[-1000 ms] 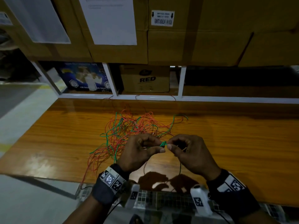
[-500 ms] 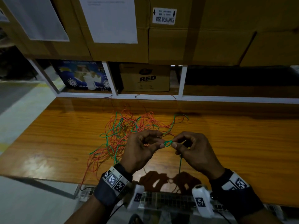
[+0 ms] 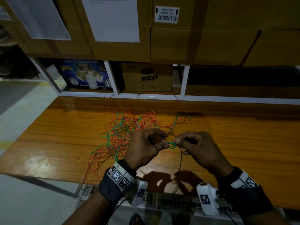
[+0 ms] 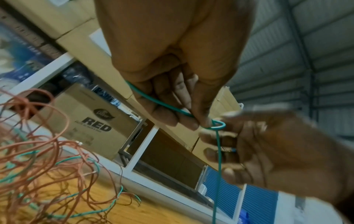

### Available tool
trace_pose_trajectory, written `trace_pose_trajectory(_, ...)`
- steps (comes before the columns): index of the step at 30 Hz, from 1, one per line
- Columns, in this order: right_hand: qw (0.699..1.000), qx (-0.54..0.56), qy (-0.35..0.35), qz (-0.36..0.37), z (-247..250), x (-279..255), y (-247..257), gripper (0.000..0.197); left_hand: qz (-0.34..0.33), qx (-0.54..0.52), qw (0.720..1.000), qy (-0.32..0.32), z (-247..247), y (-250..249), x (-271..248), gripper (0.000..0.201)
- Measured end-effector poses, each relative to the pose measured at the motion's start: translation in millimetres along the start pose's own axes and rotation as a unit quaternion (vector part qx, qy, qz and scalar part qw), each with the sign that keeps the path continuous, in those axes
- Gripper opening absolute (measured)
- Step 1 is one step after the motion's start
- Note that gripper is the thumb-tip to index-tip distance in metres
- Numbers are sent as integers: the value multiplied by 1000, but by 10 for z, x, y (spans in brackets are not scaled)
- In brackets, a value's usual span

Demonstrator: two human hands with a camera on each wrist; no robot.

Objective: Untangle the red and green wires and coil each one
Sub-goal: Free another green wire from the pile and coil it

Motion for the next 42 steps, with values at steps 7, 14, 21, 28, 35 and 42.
trace_pose_trajectory(7, 992, -121, 3, -25, -17, 1, 61, 14, -63, 47, 996, 42, -98, -30, 5, 3)
trace_pose_trajectory(14, 951, 138, -31, -275, -46, -16, -47, 12, 0, -54, 997, 62, -216, 81, 31, 7)
trace_pose_trajectory(21, 969, 130, -1, -210, -12, -68, 21, 31, 46, -87, 993, 72, -379, 90, -11, 16)
trace_pose_trajectory(28, 920, 288, -9, -265, 178, 53, -49, 21, 10, -98, 989, 107, -369, -22, 90, 13)
trace_pose_trajectory(35, 895, 309, 32, -321, 175, -74, -81, 31, 87, -161, 978, 97, -495, -15, 132, 9)
trace_pose_trajectory(42, 837, 453, -31, -305, 409, 17, -271, 25, 175, -262, 945, 85, -627, 38, 134, 8)
Point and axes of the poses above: each hand's wrist, its own x-axis towards the middle knuckle, its own z-axis out of the back of the hand, y = z × x, the point moved 4 cm from there along x, towards the middle knuckle, and after that the axes turned 6 degrees about -y, right-handed, at the moved point
